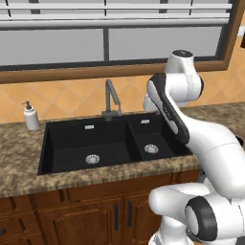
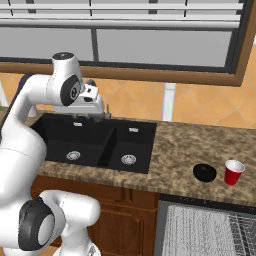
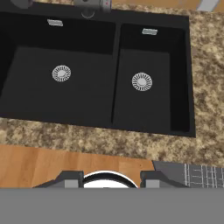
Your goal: Pick up the cup and bowl from the counter, place them in the dishwasher, and close the dishwasher door.
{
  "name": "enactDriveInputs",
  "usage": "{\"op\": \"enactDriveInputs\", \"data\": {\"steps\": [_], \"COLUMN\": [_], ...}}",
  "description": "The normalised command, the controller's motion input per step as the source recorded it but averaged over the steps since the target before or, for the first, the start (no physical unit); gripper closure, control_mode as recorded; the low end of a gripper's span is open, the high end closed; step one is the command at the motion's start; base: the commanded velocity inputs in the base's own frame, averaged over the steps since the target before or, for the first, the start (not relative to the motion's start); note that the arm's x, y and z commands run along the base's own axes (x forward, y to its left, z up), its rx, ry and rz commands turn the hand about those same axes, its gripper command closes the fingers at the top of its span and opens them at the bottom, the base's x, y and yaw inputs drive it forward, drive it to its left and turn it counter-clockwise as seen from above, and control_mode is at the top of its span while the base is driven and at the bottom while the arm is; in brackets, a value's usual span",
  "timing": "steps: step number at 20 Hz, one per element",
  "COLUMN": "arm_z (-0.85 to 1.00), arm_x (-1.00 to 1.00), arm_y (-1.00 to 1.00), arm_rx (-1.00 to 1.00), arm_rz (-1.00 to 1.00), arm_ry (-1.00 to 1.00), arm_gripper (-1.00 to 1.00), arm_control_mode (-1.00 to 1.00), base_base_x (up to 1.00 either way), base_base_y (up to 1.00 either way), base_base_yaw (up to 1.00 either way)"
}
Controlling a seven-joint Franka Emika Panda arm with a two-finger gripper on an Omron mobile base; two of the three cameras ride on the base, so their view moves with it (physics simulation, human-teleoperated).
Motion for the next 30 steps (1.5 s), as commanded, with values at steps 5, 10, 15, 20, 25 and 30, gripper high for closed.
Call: {"op": "enactDriveInputs", "data": {"steps": [5, 10, 15, 20, 25, 30], "arm_z": [-0.05, -0.23, -0.40, -0.42, -0.46, -0.68], "arm_x": [0.00, 0.19, 0.09, 0.10, 0.13, 0.10], "arm_y": [-0.50, -1.00, -1.00, -1.00, -1.00, -0.71], "arm_rx": [-0.05, -0.04, -0.05, -0.01, 0.09, -0.01], "arm_rz": [-0.04, -0.21, -0.23, -0.08, 0.00, 0.00], "arm_ry": [0.00, 0.02, 0.02, 0.04, 0.12, 0.10], "arm_gripper": [-1.00, -1.00, -1.00, -1.00, -1.00, -1.00], "arm_control_mode": [-1.00, -1.00, -1.00, -1.00, -1.00, -1.00], "base_base_x": [0.00, 0.00, 0.00, 0.00, 0.00, 0.00], "base_base_y": [0.00, 0.00, 0.00, 0.00, 0.00, 0.00], "base_base_yaw": [0.00, 0.00, 0.00, 0.00, 0.00, 0.00]}}
